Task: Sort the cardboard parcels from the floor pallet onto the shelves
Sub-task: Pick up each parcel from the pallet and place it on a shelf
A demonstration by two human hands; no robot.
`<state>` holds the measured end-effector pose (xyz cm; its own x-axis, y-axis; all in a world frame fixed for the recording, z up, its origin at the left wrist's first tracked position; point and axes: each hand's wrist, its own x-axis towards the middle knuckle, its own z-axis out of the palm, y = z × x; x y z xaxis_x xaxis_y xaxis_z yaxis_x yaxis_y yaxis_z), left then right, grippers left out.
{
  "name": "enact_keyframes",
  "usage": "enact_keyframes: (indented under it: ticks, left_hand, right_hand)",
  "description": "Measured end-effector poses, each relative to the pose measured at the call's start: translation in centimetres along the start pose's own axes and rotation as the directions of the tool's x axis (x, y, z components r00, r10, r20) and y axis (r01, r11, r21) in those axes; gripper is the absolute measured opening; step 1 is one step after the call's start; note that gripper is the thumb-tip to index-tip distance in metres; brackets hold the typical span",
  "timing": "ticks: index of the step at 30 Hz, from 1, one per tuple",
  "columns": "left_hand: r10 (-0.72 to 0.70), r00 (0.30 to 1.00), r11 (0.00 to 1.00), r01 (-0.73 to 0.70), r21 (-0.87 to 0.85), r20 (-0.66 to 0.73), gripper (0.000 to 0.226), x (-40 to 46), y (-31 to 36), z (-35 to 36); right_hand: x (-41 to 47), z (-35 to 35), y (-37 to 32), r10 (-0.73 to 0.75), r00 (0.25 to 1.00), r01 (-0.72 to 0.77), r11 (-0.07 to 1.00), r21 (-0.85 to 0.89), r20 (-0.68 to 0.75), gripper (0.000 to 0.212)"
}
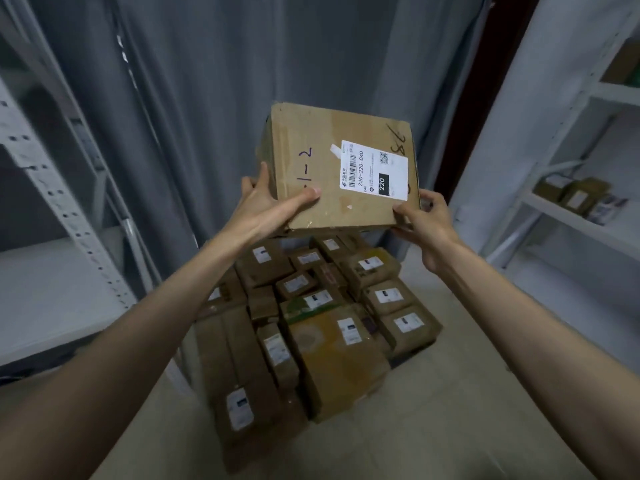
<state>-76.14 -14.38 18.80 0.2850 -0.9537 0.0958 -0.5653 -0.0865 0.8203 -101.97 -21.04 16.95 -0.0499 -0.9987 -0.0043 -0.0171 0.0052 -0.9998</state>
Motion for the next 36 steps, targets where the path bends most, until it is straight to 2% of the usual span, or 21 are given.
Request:
enact_keyframes:
  ticks: [7, 12, 17, 19, 23, 32, 34, 36]
  left_hand:
    - [0.002, 1.000, 1.000, -0.002, -0.001, 0.016, 0.101, 4.2, 2.8, 6.5]
    - [0.016, 0.999, 1.000, -0.016, -0.005, 0.028, 0.086, 9.3, 2.4, 9.3]
    - [-0.004, 1.000, 0.999, 0.005, -0.050, 0.017, 0.078, 16.6, 1.9, 12.5]
    - [-0.030, 0.999, 0.994, 0.031, -0.102, 0.013, 0.080, 19.5, 1.7, 13.3]
    - [-0.064, 0.996, 0.978, 0.074, -0.197, 0.058, 0.100, 24.2, 0.7, 13.8]
    - [-0.122, 0.991, 0.950, 0.133, -0.283, 0.057, 0.097, 29.7, -2.6, 16.0]
    - [-0.123, 0.992, 0.948, 0.123, -0.293, 0.019, 0.092, 30.4, -3.1, 16.0]
    - [-0.142, 0.990, 0.947, 0.136, -0.290, 0.001, 0.100, 30.8, -3.6, 15.7]
  right_hand:
    - [5.4, -5.2, 1.1, 0.009, 1.000, -0.009, 1.000, 0.007, 0.005, 0.051]
    - [10.4, -5.9, 2.2, 0.019, 1.000, -0.019, 1.000, 0.011, 0.014, 0.052]
    - [17.5, -5.6, 2.7, 0.009, 1.000, -0.007, 0.998, -0.062, 0.027, 0.060]
    - [20.6, -5.1, 2.7, 0.014, 0.999, -0.010, 0.996, -0.090, 0.043, 0.060]
    - [26.3, -3.4, 2.9, 0.037, 0.996, -0.029, 0.994, -0.102, 0.077, 0.056]
    - [33.0, -0.9, 5.3, 0.138, 0.988, -0.127, 0.981, -0.149, 0.072, 0.046]
    - [34.1, -0.1, 5.6, 0.119, 0.989, -0.107, 0.986, -0.128, 0.092, 0.044]
    - [35.0, 0.8, 5.7, 0.094, 0.989, -0.081, 0.990, -0.113, 0.111, 0.043]
